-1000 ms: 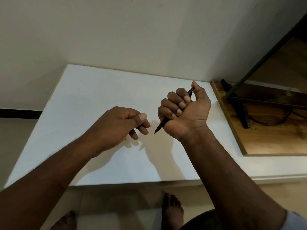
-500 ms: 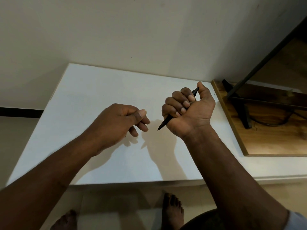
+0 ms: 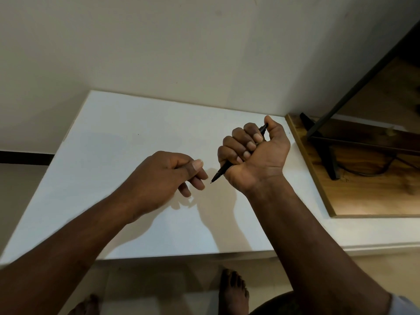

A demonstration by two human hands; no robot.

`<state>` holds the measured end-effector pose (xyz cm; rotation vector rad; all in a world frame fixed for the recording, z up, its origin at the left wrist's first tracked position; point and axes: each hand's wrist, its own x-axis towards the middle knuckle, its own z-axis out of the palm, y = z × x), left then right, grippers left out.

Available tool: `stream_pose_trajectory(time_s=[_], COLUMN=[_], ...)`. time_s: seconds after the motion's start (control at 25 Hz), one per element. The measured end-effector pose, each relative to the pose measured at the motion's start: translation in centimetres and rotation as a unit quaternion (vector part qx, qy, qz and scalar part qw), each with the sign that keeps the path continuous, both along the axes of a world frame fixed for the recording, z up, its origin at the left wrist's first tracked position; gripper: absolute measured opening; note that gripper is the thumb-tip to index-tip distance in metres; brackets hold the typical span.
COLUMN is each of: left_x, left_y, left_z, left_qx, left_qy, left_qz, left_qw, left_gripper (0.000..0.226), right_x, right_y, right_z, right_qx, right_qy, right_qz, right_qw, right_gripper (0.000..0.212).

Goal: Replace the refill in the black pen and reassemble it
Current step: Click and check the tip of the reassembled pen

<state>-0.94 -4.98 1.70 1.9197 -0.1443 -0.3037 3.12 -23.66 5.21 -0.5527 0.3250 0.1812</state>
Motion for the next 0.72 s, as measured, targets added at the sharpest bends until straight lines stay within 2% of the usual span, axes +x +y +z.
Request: stream_pose_trajectory(time_s=[0.24, 0.72], left_x=[0.13, 0.05], left_y=[-0.04, -0.18], left_z=[-0.04, -0.14], left_qx=[0.0, -0.002], left_qy=[0.005, 0.006], left_qz=[0.003, -0.005], left_qw=[1.0, 1.0], left_gripper=[0.034, 0.033], right_x=[0.12, 0.05], right_y=[-0.08, 0.01], right_z=[-0.07, -0.03], right_qx=[0.013, 0.007], right_qy=[-0.018, -0.023], right_qz=[0.031, 0.03], right_qw=[0.999, 0.999], right_gripper=[0.049, 0.046])
